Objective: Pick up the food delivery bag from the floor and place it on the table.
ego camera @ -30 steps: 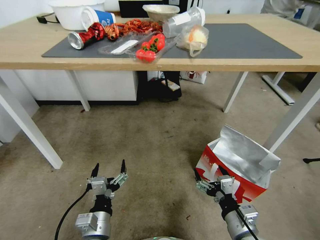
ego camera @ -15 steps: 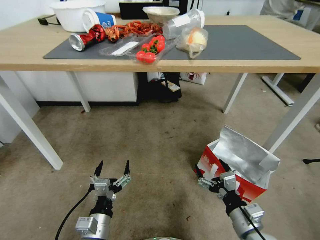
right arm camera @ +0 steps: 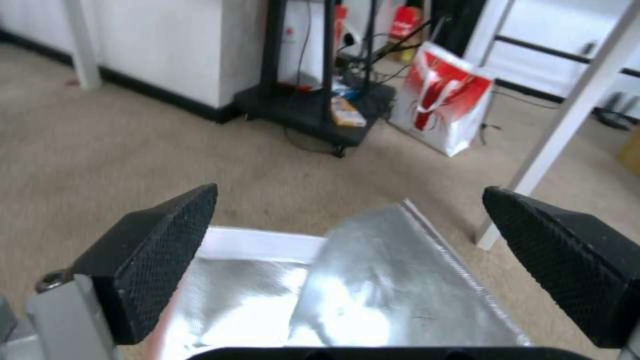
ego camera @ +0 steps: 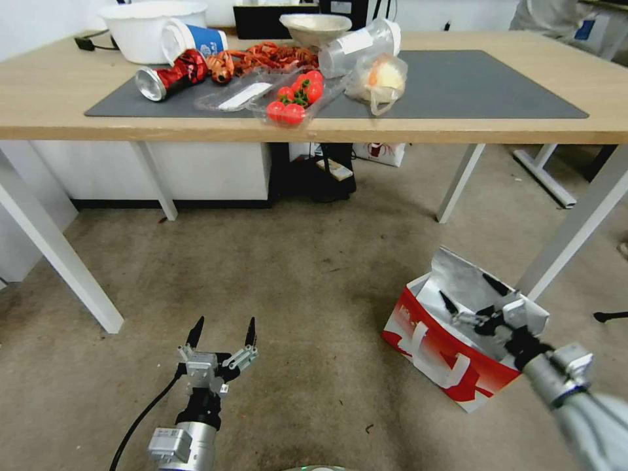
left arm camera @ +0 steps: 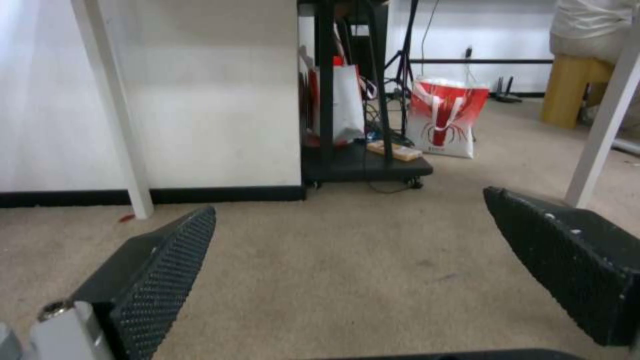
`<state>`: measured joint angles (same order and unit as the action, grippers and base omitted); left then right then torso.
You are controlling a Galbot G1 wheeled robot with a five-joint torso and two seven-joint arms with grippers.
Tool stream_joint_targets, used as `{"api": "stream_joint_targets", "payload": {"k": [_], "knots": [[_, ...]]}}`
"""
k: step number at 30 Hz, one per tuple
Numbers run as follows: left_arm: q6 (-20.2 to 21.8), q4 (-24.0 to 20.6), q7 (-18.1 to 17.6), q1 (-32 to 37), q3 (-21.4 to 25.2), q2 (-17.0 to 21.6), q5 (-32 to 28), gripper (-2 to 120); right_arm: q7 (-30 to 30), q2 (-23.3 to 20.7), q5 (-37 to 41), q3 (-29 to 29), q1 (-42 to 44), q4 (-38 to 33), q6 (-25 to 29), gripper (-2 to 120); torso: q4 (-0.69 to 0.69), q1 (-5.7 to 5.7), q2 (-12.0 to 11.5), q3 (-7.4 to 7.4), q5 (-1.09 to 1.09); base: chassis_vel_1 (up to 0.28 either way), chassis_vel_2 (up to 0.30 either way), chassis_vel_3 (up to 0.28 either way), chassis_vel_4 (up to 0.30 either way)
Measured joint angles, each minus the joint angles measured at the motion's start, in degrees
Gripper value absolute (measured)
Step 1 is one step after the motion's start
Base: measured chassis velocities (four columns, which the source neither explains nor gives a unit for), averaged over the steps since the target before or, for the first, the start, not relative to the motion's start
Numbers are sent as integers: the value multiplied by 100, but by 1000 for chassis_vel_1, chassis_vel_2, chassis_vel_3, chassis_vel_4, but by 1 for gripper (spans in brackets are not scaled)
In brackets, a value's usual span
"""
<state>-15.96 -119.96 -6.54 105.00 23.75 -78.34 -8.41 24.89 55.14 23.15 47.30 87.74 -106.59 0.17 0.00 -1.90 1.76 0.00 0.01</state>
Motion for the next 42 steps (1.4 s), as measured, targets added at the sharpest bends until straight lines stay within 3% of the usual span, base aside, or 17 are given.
{"api": "stream_joint_targets", "payload": {"k": [2,7,14,26,42], "knots": [[1,2,-18,-6,11,9,-6,100,442,-381,52,-61,-274,526,147,100,0,-1,1,0,1,0,0,0,0],[42,92,-45,-83,10,41,-34,100,851,-991,-69,-289,-620,1260,327,100,-2,-1,3,0,0,0,0,0,0],[117,170,-88,-148,14,-35,-62,100,1073,-1474,-171,-852,-1135,2080,421,100,-2,-1,5,0,-1,0,0,0,0],[163,282,-135,-227,81,-56,-153,100,1290,-1685,-491,-1506,-2192,3091,541,100,0,-1,8,0,-1,0,0,0,0],[190,347,-189,-275,78,-101,-173,100,1861,-1763,-673,-1681,-2610,3702,263,100,-1,-1,9,-1,-1,0,0,0,0]]}}
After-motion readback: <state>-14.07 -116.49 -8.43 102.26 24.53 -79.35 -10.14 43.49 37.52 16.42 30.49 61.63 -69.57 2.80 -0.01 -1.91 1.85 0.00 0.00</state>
